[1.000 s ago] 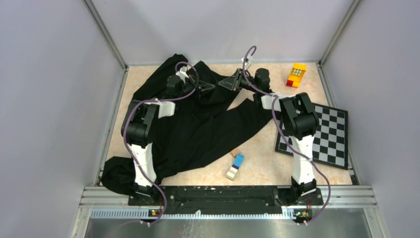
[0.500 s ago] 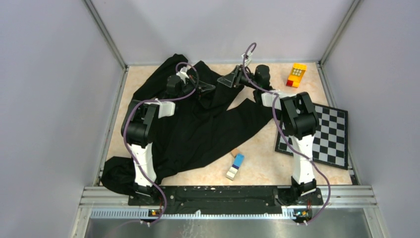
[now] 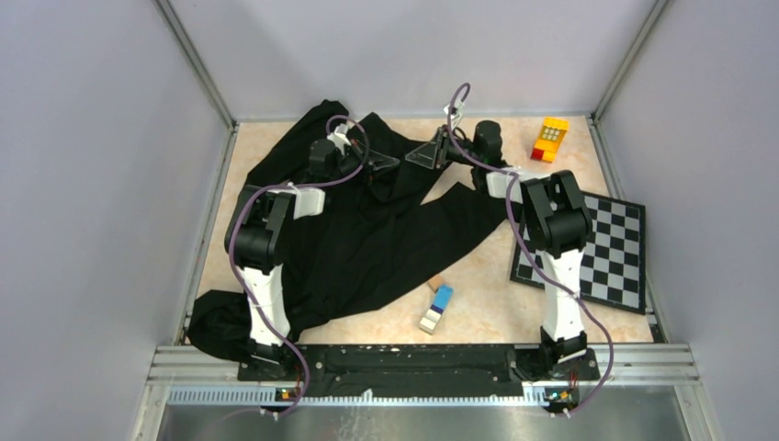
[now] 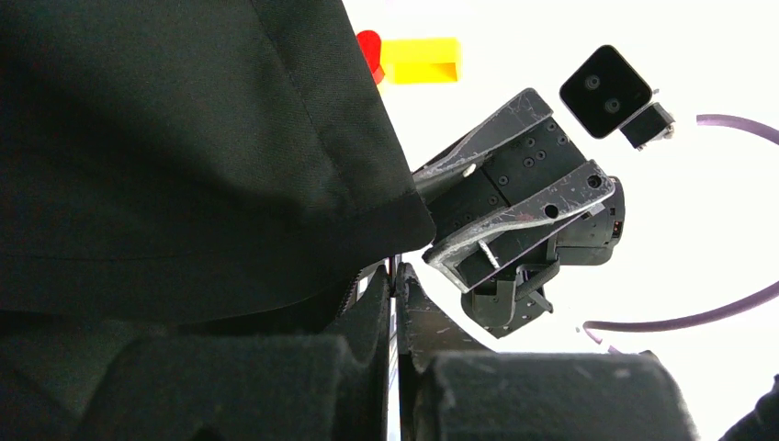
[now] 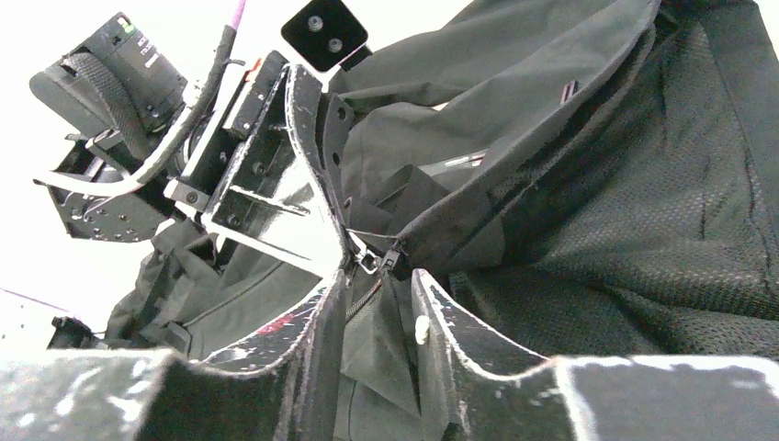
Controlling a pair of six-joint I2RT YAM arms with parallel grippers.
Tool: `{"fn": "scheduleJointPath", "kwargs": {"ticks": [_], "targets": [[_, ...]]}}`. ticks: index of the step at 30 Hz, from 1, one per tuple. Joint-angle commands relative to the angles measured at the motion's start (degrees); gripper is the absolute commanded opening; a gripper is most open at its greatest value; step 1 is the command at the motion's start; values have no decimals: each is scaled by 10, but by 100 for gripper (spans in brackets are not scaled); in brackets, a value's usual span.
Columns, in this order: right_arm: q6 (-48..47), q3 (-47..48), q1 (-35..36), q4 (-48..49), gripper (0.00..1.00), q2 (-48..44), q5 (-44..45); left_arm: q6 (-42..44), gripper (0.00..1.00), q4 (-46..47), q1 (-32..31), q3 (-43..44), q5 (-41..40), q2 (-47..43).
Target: Zip up the jacket
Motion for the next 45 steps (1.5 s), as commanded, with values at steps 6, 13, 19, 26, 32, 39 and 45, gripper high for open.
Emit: {"fn": "scheduleJointPath", "kwargs": {"ticks": [6,13,19,26,32,39,45], "targets": [[7,19,-1,42,26,12,-27,0,0,24,0,-1,11,-20],[-19,33,5,10,26,19,-20,1,0,24,0,0,12,-21],[-34,48,12,-17,21,23,-8,0,0,25,0,-2,13,-22],[-41,55,19,-26,0,17,0,-1,0,25,0,-5,13,-23],[22,-6,20,45,0,-34,130,11,0,-20,-1,-9,5,-23],[181,11,13,158,0,1,165,35,0,-62,0,-67,-46,-38],[175,11,7,142,0,-1,177,55,0,-93,3,-92,-60,-62]]}}
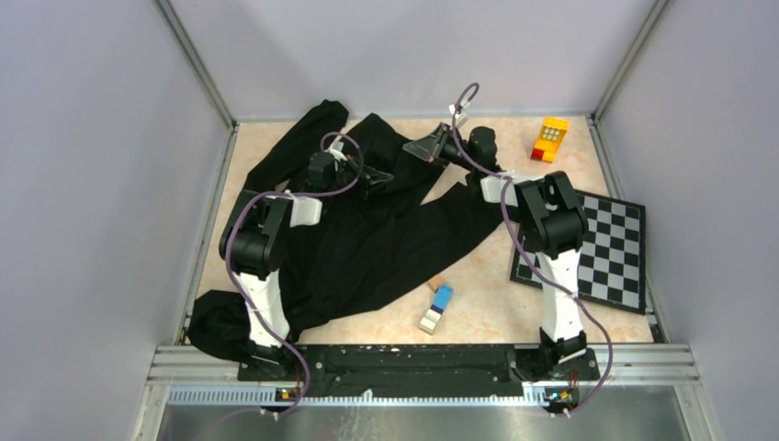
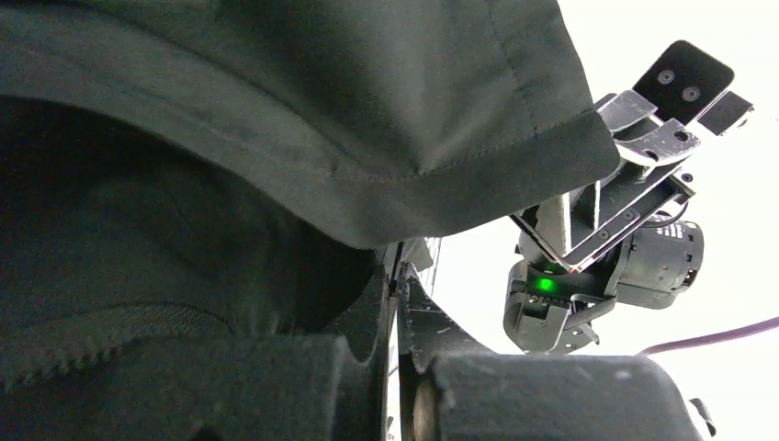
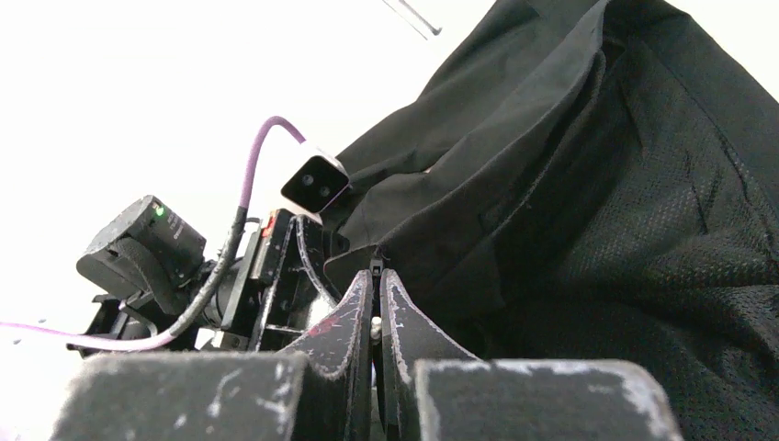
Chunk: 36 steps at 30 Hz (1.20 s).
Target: Zip up the jacket
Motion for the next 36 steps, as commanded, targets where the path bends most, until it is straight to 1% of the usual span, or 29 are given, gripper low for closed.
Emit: {"fn": "scheduleJointPath", "kwargs": {"ticks": [1,4,6,8,10,14,18,22,26,29,32,36], "targets": [[27,28,-14,78,0,-6,41,40,0,-57,4,-24,-11,-39],[14,43,-23,57,0,-6,52,66,0,-90,13,-33,-14,-58],[-1,55,-30,39,0,-4,65,109,0,-148,17,-26,-33,-76],[-29,66,-34,14,0,-4,89,159,0,-225,17,-16,-60,-97],[-51,89,-36,-3,0,6,105,191,0,-265,18,-12,-79,-121],[-70,141,-41,-17,0,38,136,238,0,-321,19,-17,-98,-156],[-79,213,-49,-35,0,85,157,287,0,-391,19,-26,-115,-199],[-83,261,-55,-40,0,121,179,332,0,-479,20,-38,-164,-258],[-99,326,-57,-63,0,161,200,369,0,-551,20,-55,-201,-321],[-114,371,-58,-85,0,189,212,382,0,-625,20,-48,-222,-358],[-115,396,-60,-92,0,208,228,400,0,-696,20,-37,-241,-393],[-114,422,-65,-100,0,228,239,402,0,-773,23,-33,-274,-445]]}}
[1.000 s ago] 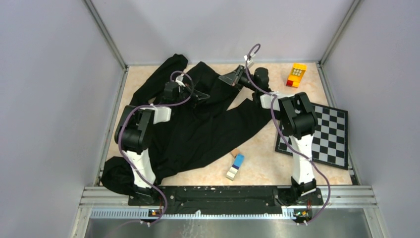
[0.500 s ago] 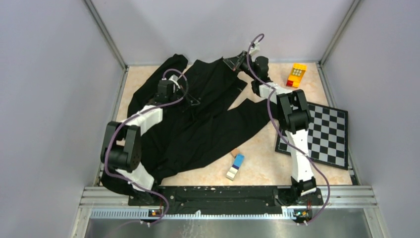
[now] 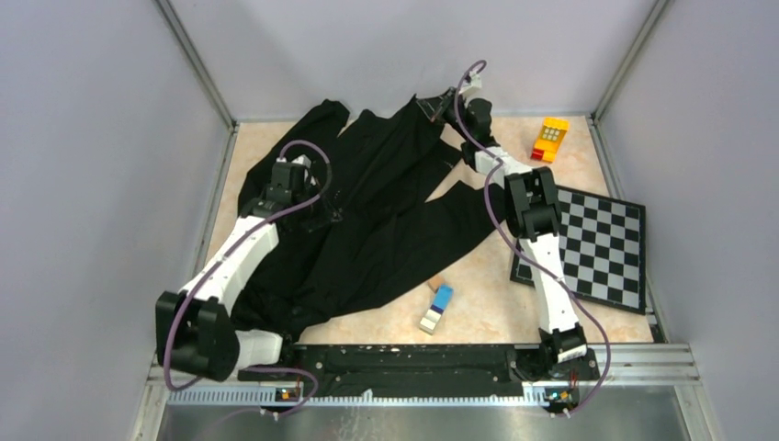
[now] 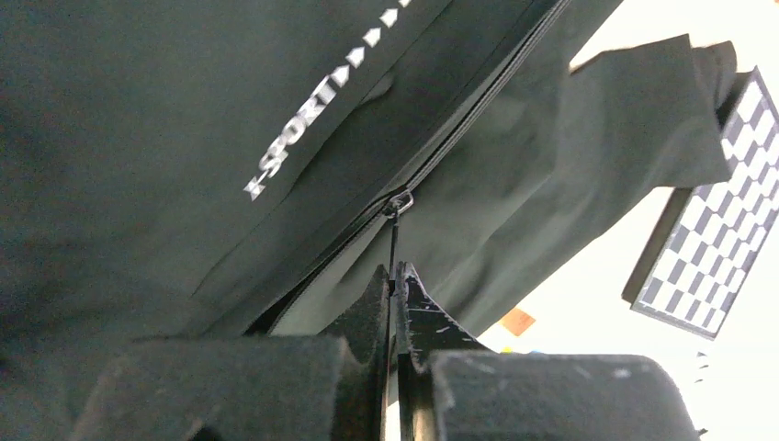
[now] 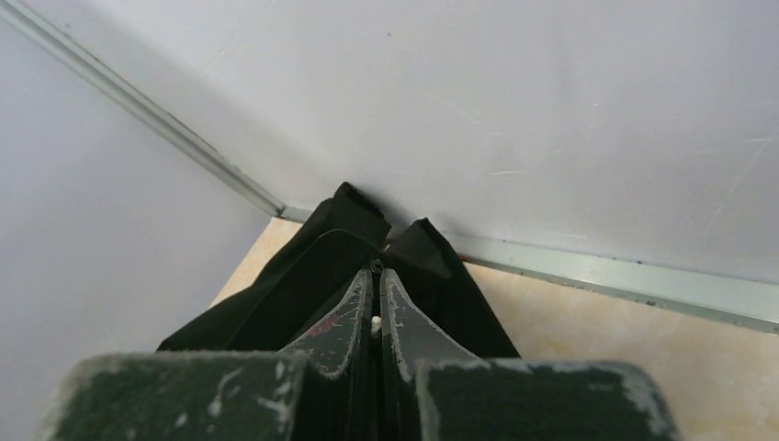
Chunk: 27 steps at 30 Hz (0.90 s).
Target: Zip up the jacket
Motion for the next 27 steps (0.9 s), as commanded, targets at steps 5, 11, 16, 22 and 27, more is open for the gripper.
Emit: {"fn": "scheduleJointPath", "kwargs": {"ticks": [5,11,16,22,27], "targets": [[-14,77,-36,14,0,36,76,28,0,-198,6,12,-91,-121],[-15,99,-42,8,0,53,81,22,0,-290,6,46,-154,-192],[-15,110,-45,9,0,62,84,16,0,-348,6,67,-191,-250],[-14,111,-45,13,0,70,85,14,0,-408,6,87,-221,-295],[-17,114,-46,11,0,77,85,10,0,-452,6,108,-248,-324]]}}
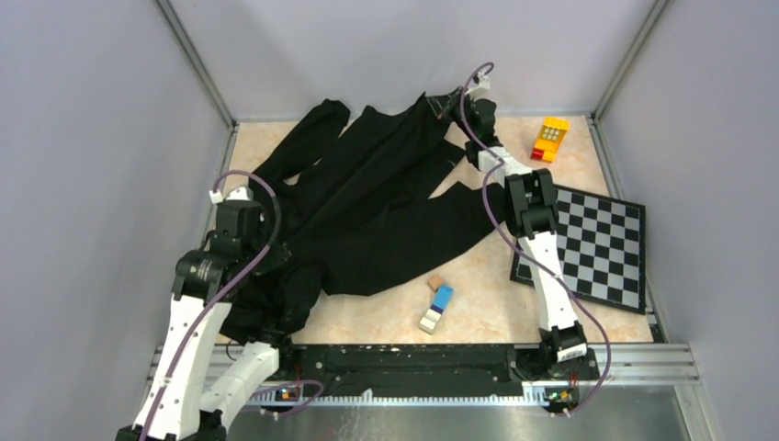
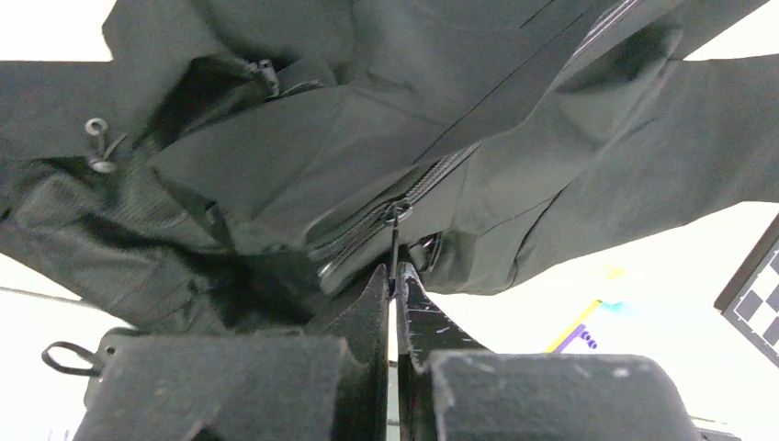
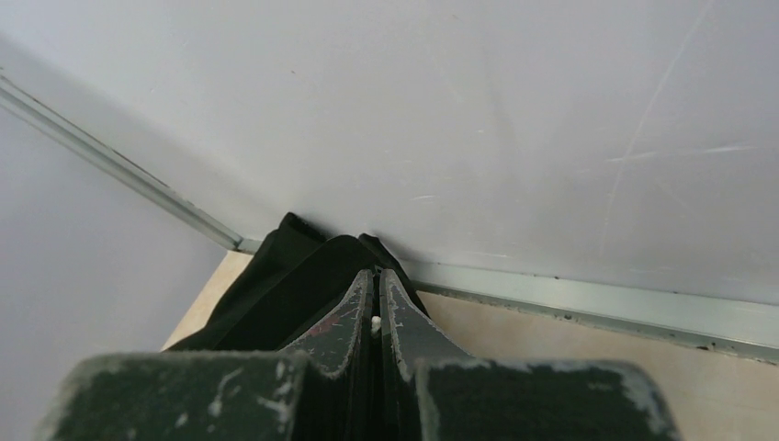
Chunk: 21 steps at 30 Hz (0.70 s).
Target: Zip up the jacket
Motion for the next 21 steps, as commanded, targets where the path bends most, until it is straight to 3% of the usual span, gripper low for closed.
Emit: {"fn": "scheduleJointPath", "kwargs": {"ticks": [1,8,13,15,19,21], "targets": [[-15,37,-26,26,0,16,48,-1,0,-76,3,40,-56,-29],[-20,42,-24,36,0,22,34,-16,0,-80,3,42,-56,-38],[-34,43,-12,4,2,22,43,-34,0,32,3,-30,-12,-39],[-47,51,-8,-37,23,22,54,-32,3,62,3,-61,-12,-34],[-110,62,-2,-189,51,-15,88,-19,45,74,3,-73,-51,-25],[-143,60,-2,-282,68,-52,109,-1,58,95,3,-75,-59,-30]]}}
